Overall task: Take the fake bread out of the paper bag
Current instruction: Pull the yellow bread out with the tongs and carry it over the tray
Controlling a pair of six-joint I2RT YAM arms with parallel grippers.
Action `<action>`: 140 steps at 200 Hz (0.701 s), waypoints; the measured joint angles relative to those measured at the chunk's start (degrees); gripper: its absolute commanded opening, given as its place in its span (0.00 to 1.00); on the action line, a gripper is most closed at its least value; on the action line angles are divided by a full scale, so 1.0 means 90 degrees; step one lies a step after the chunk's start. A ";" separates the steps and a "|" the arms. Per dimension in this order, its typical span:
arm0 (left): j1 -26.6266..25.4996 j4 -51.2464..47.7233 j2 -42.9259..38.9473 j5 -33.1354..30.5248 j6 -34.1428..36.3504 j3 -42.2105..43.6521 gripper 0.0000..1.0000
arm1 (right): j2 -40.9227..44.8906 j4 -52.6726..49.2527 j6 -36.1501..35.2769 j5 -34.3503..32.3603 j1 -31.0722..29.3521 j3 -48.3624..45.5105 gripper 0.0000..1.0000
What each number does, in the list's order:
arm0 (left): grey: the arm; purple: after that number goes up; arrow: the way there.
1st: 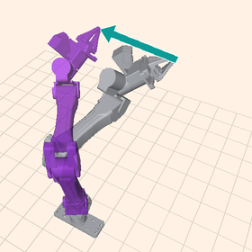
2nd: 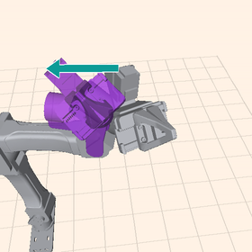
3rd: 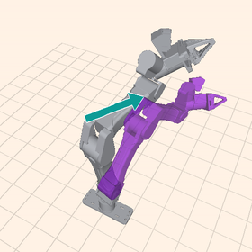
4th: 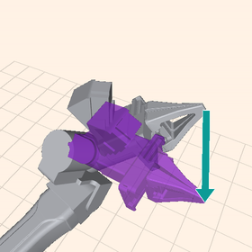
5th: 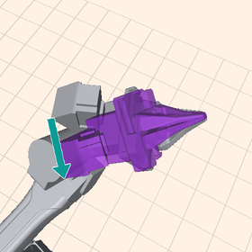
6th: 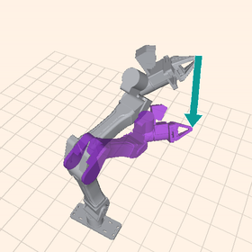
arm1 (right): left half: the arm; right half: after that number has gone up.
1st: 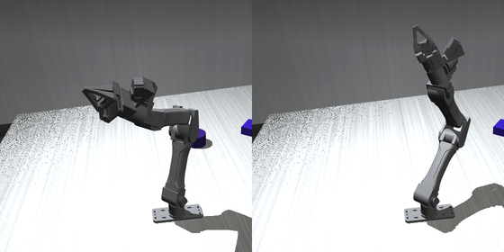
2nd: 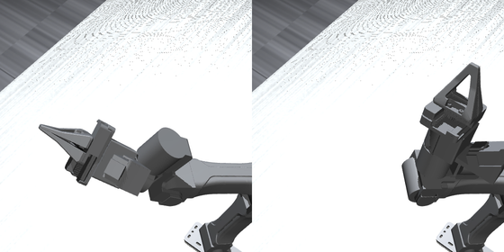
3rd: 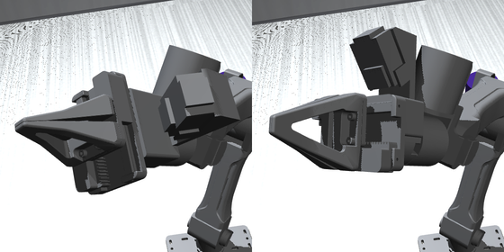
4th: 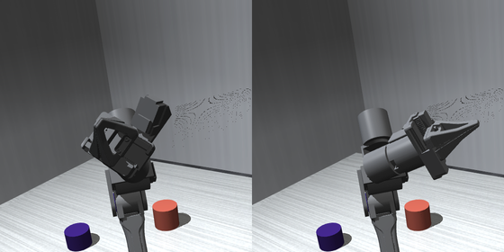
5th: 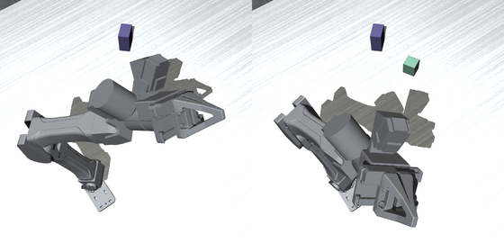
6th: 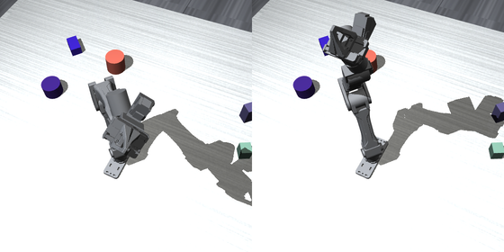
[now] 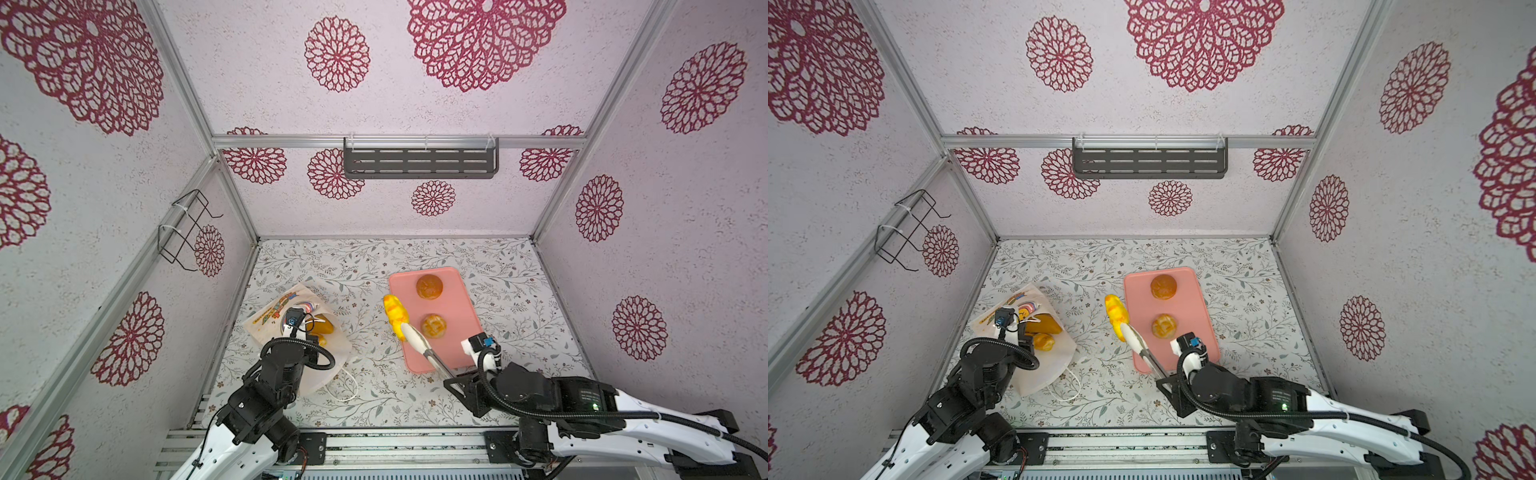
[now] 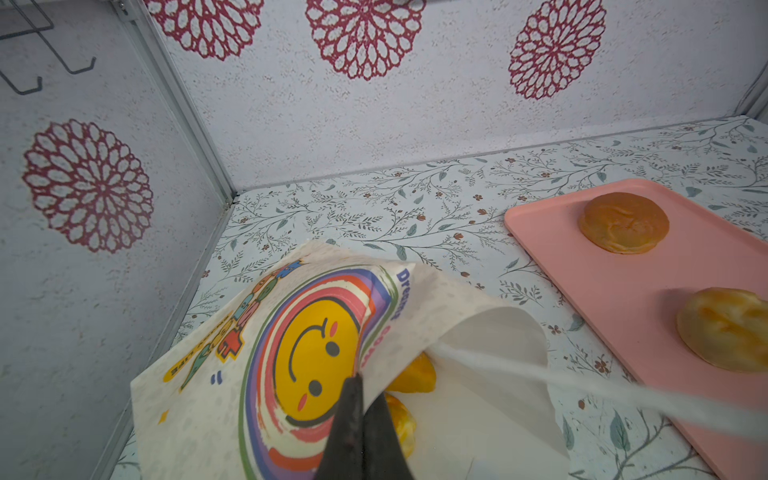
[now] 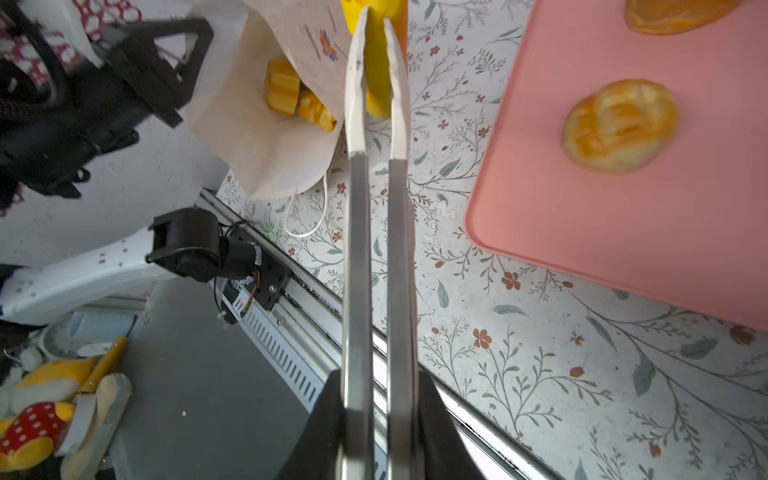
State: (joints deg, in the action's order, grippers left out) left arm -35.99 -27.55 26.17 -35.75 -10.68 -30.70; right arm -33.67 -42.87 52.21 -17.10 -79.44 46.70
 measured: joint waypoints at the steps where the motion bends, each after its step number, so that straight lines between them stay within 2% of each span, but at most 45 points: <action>1: 0.0000 -0.0002 -0.0002 0.0000 0.0000 0.0000 0.00 | 0.0027 -0.0027 0.0019 -0.0039 0.0000 0.0000 0.00; 47: 0.0005 -0.0087 -0.0090 0.0049 -0.0073 0.0000 0.00 | 0.0478 -0.1202 0.0908 -0.1314 0.0000 0.0425 0.00; 73: 0.0005 -0.0087 -0.0090 0.0090 -0.0087 0.0000 0.00 | 0.0731 -0.1605 0.1156 -0.1729 0.0000 0.0634 0.00; 103: 0.0005 -0.0078 -0.0075 0.0180 -0.0085 0.0000 0.00 | 0.0799 -0.2033 0.1209 -0.1758 0.0000 0.0906 0.00; 140: 0.0007 -0.0007 0.0068 0.0267 -0.0083 0.0000 0.00 | -0.0085 -0.2215 0.0928 -0.1399 0.0124 0.1110 0.00</action>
State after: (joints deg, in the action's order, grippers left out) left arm -35.92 -27.62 26.79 -33.34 -11.42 -30.70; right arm -34.44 -62.81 60.55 -29.69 -78.32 56.69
